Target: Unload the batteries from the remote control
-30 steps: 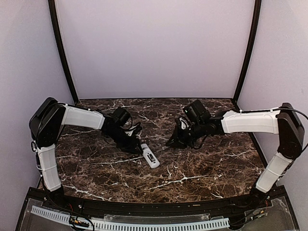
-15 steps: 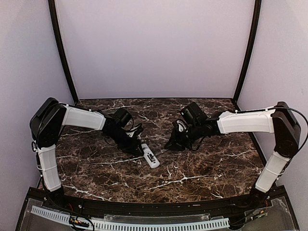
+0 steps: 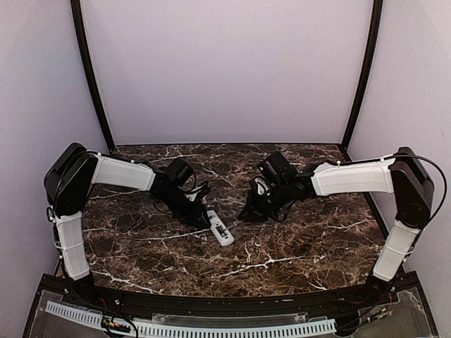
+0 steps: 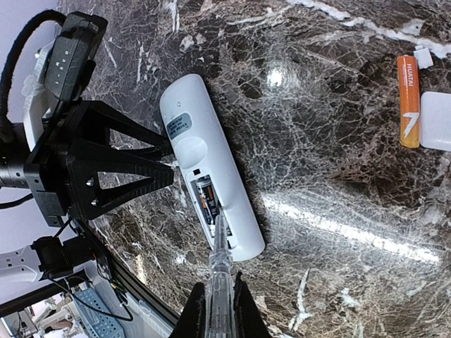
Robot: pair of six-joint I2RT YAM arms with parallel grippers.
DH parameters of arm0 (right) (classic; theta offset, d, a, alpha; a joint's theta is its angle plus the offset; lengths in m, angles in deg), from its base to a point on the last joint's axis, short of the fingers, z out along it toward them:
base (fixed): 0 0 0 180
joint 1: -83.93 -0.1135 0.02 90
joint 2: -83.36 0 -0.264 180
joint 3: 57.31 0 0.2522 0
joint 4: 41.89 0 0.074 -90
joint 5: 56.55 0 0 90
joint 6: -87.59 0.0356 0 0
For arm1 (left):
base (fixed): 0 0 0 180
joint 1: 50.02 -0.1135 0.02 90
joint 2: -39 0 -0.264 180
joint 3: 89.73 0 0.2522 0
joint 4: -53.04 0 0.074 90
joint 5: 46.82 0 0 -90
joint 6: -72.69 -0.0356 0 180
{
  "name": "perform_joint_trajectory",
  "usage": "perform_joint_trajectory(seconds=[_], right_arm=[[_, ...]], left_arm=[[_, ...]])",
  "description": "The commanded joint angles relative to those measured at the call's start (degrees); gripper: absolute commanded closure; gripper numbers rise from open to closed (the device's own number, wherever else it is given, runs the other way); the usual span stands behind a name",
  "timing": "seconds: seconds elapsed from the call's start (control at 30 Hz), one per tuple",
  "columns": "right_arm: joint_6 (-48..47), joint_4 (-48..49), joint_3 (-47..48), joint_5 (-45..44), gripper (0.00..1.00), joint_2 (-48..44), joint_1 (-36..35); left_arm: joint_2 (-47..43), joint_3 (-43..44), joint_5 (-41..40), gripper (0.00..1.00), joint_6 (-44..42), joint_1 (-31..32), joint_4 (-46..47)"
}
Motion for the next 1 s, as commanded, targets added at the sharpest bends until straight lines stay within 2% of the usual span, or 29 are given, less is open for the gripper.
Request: perform_joint_trajectory(seconds=[0.0, 0.37, 0.67, 0.97], right_arm=[[1.1, 3.3, -0.2, 0.1, 1.00, 1.6, -0.5], [6.9, 20.1, -6.7, 10.6, 1.00, 1.6, 0.1], [7.1, 22.0, -8.6, 14.6, 1.00, -0.2, 0.2], [6.8, 21.8, -8.7, 14.7, 1.00, 0.4, 0.2]], left_arm=[[1.0, -0.8, 0.0, 0.64, 0.0, 0.6, -1.7], [1.0, -0.7, 0.1, 0.64, -0.1, 0.6, -1.8], [1.1, -0.7, -0.2, 0.65, -0.1, 0.7, -2.0], [1.2, -0.7, -0.3, 0.65, 0.0, 0.7, -2.1]])
